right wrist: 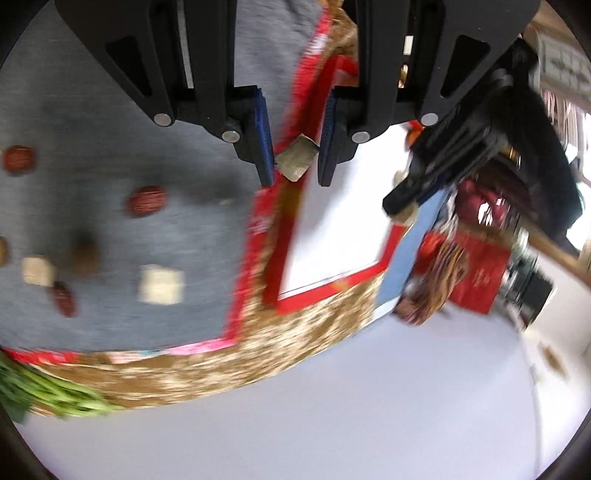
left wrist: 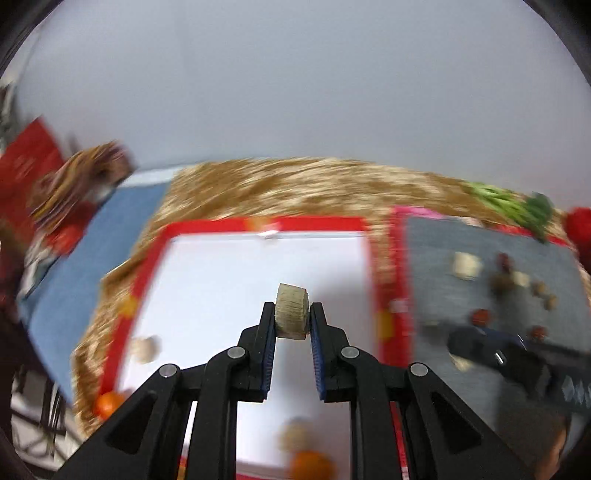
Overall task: Organize fruits
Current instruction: 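Carry both beige pieces to the white tray and open both tools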
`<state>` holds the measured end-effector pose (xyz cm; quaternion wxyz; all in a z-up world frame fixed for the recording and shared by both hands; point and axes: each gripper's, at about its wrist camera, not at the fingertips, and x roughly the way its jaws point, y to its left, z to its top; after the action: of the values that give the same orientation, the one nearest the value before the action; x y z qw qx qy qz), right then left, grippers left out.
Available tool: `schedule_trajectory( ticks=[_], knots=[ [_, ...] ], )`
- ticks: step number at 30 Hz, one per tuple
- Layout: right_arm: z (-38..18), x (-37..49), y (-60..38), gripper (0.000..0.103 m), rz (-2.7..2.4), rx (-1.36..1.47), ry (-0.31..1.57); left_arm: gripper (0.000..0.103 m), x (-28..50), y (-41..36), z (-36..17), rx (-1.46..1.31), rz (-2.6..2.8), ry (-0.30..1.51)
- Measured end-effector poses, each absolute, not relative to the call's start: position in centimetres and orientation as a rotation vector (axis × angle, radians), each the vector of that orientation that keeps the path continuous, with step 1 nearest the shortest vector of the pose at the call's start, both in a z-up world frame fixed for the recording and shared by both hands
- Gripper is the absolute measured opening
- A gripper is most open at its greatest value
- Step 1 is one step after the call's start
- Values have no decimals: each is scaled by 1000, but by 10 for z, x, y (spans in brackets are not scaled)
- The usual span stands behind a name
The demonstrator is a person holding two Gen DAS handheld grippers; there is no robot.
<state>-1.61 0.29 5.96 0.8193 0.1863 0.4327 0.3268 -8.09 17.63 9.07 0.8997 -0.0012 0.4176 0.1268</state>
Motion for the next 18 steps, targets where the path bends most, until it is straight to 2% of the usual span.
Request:
schedule_trajectory(
  ticks=[6,18],
  knots=[
    [50,-32,50,26,782,286,932,16,-84,222,80,-63,359,936],
    [36,-35,86,27,793,172,977,18,-87,228,70,19,407,997]
  ],
)
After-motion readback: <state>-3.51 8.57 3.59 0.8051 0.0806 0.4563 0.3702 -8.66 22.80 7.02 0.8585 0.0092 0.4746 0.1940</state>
